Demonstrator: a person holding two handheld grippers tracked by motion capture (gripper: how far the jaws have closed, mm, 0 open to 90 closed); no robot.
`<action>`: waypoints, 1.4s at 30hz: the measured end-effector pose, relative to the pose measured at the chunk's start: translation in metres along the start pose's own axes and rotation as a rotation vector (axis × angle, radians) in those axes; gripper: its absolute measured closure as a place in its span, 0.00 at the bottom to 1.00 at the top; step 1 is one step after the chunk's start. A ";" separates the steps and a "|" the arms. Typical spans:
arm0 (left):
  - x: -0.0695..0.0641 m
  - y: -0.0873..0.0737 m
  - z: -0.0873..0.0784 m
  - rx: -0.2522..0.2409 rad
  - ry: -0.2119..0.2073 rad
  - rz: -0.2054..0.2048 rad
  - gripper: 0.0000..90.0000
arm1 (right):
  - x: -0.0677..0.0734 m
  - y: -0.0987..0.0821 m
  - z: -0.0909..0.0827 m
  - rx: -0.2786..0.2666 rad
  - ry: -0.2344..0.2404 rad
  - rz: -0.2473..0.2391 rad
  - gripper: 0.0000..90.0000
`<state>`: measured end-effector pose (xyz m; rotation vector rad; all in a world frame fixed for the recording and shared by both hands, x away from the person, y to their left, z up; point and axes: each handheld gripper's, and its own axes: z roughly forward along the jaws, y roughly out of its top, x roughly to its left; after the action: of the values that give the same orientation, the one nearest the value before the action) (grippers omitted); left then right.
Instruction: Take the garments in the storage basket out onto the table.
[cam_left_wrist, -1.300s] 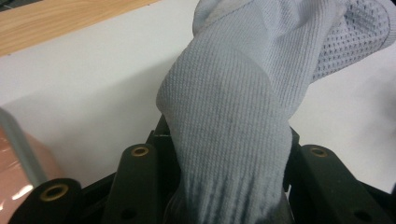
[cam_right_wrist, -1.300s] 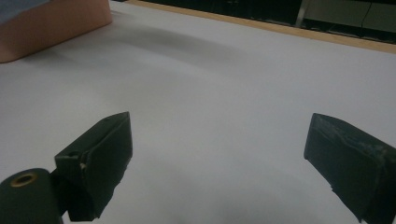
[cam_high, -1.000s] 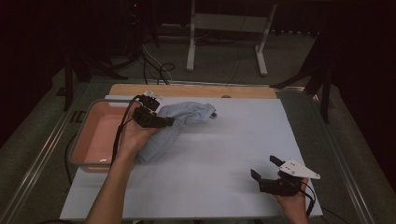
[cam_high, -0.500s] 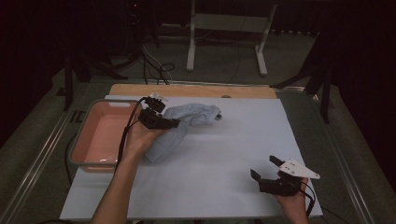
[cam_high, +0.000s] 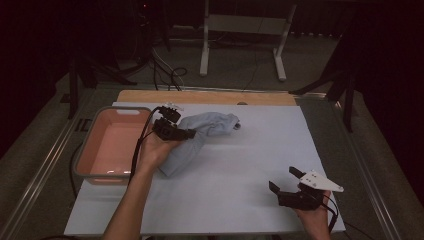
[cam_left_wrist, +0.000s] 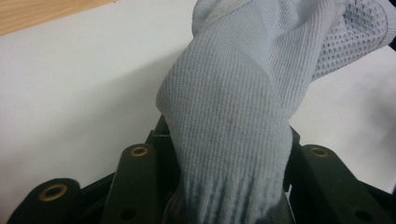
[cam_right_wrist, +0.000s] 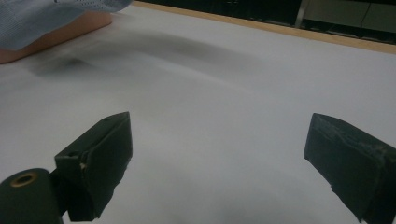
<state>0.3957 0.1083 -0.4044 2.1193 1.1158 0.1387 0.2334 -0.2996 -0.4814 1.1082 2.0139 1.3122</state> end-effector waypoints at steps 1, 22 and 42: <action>-0.001 0.000 0.001 -0.001 0.002 -0.001 0.66 | 0.000 0.000 0.000 0.000 0.000 0.000 0.08; -0.014 0.000 0.015 -0.020 0.001 -0.036 0.66 | 0.000 0.000 0.000 0.001 -0.001 0.001 0.08; -0.035 -0.001 0.043 -0.019 0.008 -0.078 0.65 | -0.001 0.000 0.000 0.003 -0.002 0.004 0.08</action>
<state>0.3911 0.0589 -0.4285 2.0567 1.1959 0.1213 0.2335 -0.3007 -0.4814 1.1155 2.0133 1.3103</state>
